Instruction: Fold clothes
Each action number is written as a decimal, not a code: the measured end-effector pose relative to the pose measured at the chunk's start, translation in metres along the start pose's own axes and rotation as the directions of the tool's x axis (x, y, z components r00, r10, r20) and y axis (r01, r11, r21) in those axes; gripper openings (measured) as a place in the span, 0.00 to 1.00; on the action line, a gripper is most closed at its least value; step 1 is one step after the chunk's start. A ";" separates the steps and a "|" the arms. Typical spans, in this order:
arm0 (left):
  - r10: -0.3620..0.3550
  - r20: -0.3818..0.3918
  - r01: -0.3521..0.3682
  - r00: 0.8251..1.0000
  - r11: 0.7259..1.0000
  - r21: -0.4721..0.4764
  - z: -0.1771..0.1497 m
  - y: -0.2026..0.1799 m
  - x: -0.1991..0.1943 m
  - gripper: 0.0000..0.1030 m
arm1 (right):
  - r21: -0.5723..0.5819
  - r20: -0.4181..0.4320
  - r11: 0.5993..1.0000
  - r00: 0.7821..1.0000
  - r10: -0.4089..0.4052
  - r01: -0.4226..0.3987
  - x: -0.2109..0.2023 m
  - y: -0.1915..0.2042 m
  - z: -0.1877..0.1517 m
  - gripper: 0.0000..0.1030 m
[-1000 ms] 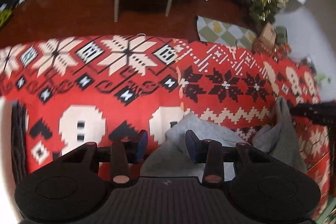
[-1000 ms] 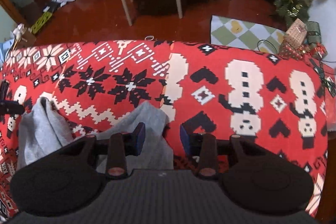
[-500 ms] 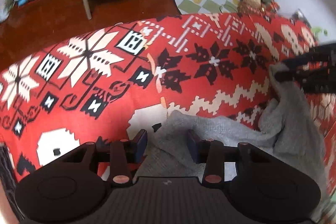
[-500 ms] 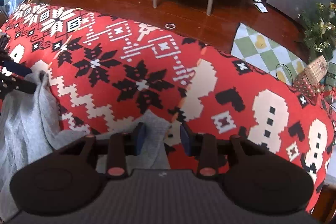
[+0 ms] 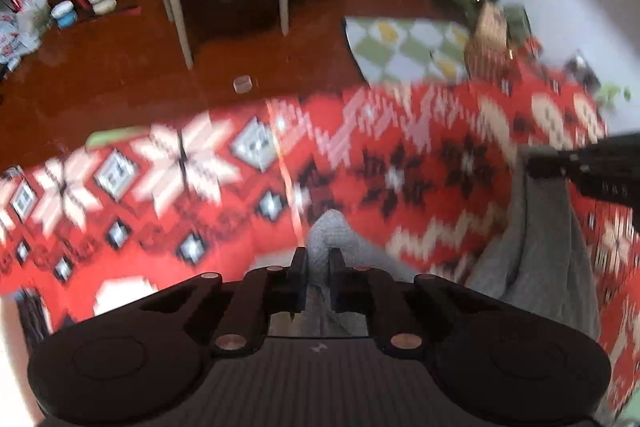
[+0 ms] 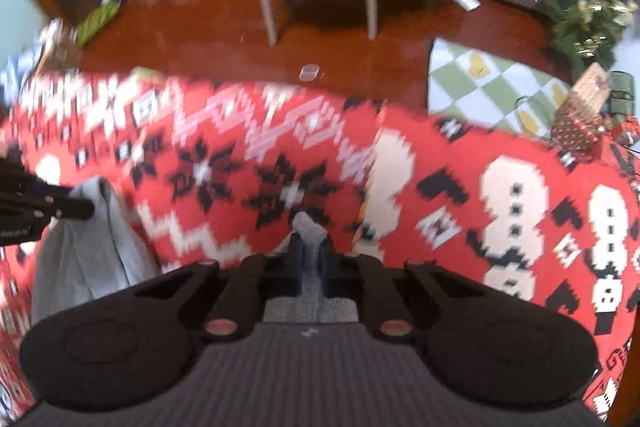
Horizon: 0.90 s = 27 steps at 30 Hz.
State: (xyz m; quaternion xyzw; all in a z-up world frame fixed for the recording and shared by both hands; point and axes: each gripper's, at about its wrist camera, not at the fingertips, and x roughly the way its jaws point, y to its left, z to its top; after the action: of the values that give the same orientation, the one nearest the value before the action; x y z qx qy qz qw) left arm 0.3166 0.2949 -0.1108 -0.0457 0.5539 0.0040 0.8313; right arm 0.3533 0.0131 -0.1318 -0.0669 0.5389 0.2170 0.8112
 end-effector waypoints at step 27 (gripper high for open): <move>0.067 -0.075 -0.086 0.995 0.953 -0.289 -0.057 0.058 -0.021 0.37 | 0.398 0.014 0.913 0.994 -0.105 0.091 -0.040 -0.094 -0.073 0.33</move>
State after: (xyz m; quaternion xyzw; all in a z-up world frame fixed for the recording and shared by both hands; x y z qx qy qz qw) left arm 0.2529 0.3492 -0.1174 -0.1465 0.5752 0.1166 0.7963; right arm 0.3178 -0.1072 -0.1375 0.0758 0.5532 0.0636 0.8271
